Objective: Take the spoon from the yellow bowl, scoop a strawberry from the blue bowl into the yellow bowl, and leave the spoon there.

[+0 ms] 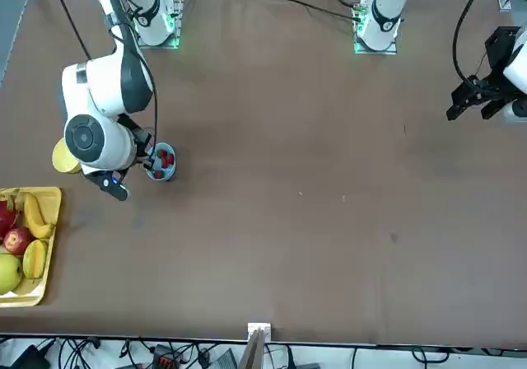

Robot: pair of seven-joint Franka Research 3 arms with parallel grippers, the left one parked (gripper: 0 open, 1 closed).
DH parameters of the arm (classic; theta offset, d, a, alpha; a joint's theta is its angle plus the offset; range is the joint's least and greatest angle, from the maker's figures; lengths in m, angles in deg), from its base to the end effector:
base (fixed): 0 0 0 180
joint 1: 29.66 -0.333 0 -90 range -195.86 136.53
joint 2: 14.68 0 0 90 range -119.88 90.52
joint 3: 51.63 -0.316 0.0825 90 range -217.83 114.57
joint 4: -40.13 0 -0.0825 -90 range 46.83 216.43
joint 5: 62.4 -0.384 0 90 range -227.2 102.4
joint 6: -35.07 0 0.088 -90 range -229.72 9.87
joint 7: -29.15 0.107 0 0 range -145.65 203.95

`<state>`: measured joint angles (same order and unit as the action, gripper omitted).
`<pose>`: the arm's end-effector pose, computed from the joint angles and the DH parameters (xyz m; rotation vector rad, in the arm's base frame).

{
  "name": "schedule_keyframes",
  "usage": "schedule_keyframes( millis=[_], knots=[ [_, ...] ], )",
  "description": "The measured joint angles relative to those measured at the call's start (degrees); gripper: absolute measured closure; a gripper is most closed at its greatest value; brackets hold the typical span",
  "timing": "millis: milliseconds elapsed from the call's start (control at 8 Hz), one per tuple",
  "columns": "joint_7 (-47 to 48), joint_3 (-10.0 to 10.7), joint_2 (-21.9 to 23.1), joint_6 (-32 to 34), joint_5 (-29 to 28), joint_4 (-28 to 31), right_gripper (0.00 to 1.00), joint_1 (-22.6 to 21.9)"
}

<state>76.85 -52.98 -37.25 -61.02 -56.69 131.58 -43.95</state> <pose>0.6124 0.1597 0.3837 2.7838 -0.7610 -0.3204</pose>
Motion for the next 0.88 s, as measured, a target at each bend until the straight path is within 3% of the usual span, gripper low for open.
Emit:
schedule_keyframes(
  millis=[500, 875],
  knots=[
    [11.5, 0.1, 0.6, -6.7, -1.1, 4.6, 0.88, 0.3],
    [16.2, 0.1, 3.6, -11.8, -1.3, 11.0, 0.88, 1.4]
  ],
)
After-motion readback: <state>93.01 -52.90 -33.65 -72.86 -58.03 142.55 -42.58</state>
